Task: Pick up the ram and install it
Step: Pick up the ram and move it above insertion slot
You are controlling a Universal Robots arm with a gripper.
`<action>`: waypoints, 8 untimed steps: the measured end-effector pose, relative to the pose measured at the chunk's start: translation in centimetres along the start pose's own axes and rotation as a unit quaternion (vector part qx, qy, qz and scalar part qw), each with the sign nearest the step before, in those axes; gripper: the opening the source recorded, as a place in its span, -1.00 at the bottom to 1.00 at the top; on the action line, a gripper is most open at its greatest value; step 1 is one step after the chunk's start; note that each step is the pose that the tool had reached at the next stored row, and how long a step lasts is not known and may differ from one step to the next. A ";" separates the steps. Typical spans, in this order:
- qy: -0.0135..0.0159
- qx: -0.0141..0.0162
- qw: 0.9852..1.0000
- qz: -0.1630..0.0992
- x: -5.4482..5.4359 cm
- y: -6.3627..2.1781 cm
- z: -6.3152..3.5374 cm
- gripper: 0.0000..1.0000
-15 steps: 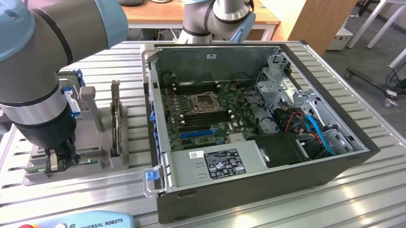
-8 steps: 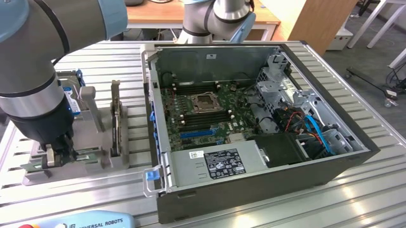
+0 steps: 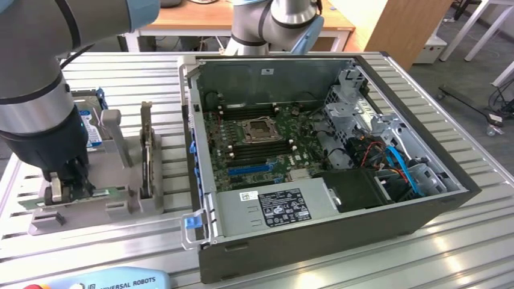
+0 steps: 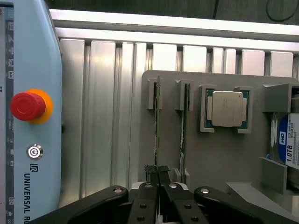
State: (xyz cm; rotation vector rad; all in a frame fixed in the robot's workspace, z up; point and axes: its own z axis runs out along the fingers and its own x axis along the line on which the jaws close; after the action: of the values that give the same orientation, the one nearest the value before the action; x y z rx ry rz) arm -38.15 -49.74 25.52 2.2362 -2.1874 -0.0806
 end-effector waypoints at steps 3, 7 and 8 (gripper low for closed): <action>0.000 0.000 1.000 0.001 0.0 0.03 -0.89 -0.76; 0.000 0.000 1.000 0.002 -0.1 0.08 -1.92 -0.76; 0.000 0.000 1.000 0.003 -0.1 0.09 -2.17 -0.76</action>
State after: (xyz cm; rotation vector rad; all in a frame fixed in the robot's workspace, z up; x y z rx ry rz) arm -38.14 -49.74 27.69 2.2301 -2.1937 -0.0807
